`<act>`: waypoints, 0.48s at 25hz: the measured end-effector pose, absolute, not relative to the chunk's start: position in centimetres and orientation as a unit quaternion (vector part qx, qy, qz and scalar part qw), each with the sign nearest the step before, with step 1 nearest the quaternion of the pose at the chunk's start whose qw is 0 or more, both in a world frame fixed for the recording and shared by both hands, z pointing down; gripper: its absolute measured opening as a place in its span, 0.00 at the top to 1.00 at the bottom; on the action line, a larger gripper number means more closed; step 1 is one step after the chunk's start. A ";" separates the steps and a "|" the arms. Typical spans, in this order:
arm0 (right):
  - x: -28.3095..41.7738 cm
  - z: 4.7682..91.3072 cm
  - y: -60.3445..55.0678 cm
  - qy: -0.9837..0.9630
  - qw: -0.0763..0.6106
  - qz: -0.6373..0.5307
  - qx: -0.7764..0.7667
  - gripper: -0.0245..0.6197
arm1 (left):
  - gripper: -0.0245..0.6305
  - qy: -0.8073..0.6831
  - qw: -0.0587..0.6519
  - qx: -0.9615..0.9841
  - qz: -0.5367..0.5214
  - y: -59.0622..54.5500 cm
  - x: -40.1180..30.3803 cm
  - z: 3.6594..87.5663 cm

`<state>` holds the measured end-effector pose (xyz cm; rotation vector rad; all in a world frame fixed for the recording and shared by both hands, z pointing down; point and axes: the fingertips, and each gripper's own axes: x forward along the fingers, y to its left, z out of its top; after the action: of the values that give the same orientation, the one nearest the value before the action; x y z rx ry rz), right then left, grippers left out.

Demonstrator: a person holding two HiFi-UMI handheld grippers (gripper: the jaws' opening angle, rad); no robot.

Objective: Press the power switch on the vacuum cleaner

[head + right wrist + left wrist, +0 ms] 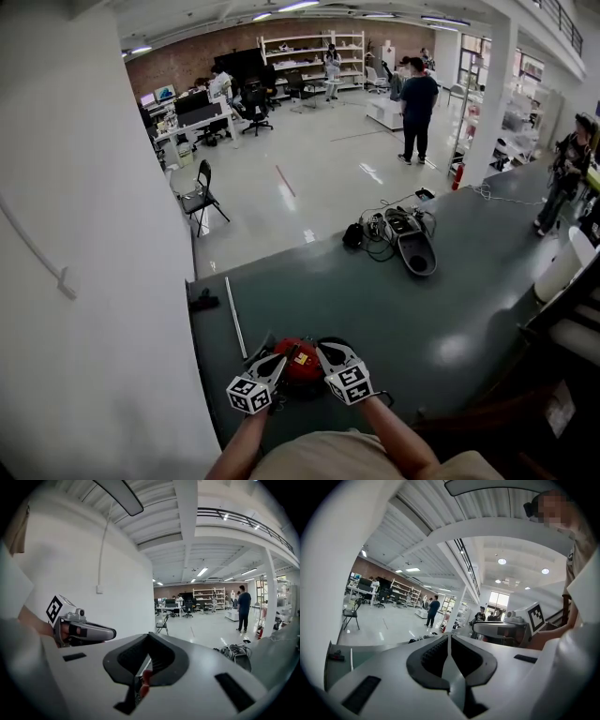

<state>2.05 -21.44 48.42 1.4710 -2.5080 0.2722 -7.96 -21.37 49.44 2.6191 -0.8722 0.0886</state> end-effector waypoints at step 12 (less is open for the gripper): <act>5.1 47.6 -20.5 -0.835 0.089 0.096 0.534 0.95 | 0.95 -0.278 0.183 0.942 0.035 -20.3 -7.1 48.2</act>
<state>5.07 -20.54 47.63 1.5877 -2.4853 0.2847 -7.12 -20.28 48.16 2.6581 -0.7833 0.1001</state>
